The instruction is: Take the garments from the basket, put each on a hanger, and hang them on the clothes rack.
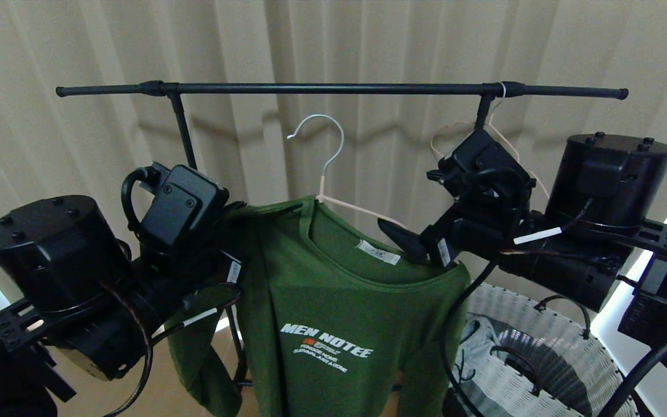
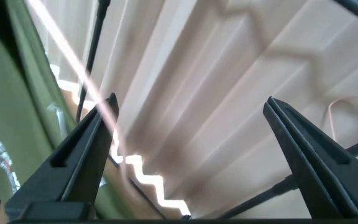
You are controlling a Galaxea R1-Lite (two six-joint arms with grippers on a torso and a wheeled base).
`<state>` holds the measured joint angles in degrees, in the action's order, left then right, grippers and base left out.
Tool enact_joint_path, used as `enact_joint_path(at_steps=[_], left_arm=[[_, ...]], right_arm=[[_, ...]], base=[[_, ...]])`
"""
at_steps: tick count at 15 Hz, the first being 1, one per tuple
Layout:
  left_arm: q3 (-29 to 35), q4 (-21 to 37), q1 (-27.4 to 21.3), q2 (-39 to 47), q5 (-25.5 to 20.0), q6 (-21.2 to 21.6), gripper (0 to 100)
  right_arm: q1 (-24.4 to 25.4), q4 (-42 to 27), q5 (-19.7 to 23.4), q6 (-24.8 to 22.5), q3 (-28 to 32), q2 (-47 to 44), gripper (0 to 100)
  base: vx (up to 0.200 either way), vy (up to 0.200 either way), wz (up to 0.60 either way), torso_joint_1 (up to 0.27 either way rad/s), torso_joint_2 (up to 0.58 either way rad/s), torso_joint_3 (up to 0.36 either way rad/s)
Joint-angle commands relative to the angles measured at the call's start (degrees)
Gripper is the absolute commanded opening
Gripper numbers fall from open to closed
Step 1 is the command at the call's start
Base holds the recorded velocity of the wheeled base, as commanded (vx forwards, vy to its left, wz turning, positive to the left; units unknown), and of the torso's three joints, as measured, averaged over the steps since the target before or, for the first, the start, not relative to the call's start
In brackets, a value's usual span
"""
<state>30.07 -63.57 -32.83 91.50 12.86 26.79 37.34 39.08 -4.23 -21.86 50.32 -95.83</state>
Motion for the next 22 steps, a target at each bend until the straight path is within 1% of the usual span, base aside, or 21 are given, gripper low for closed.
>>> enact_joint_path(at_steps=[1,5,7,10,11,20,21,22], left_arm=[[-0.19,-0.06,0.05,-0.18,-0.03,0.01,0],[-0.1,-0.06,-1.45,-0.54,0.15,-0.08,0],[0.16,-0.06,-1.45,-0.54,0.15,0.01,0],[0.42,-0.06,-1.54,-0.54,0.15,0.01,0],[0.6,-0.06,-1.54,-0.54,0.15,0.01,0],[0.07,-0.06,-1.45,-0.98,-0.03,-0.08,0],[0.07,-0.06,-1.54,-1.06,-0.2,-0.25,100],[0.07,-0.06,-1.54,-1.15,-0.29,-0.69,100]], right_arm=[[0.01,0.03,-0.6,-0.03,0.04,0.38,100],[0.37,-0.06,-1.13,-0.11,-0.23,-0.59,100],[1.86,-0.06,-1.13,-0.11,-0.4,-1.11,100],[2.65,-0.06,-1.83,-0.11,-0.93,-1.2,100],[2.65,-0.06,-1.83,-0.11,-1.19,-1.2,0],[2.65,0.12,-2.27,-0.11,-1.28,-1.03,0],[2.65,0.2,-2.36,-0.11,-1.28,-0.94,0],[2.65,0.2,-2.63,-0.11,-1.28,-0.67,0]], base=[[0.0,0.0,0.0,0.0,0.0,0.0],[0.0,0.0,0.0,0.0,0.0,0.0],[0.0,0.0,0.0,0.0,0.0,0.0],[0.0,0.0,0.0,0.0,0.0,0.0],[0.0,0.0,0.0,0.0,0.0,0.0],[0.0,0.0,0.0,0.0,0.0,0.0],[0.0,0.0,0.0,0.0,0.0,0.0],[0.0,0.0,0.0,0.0,0.0,0.0]])
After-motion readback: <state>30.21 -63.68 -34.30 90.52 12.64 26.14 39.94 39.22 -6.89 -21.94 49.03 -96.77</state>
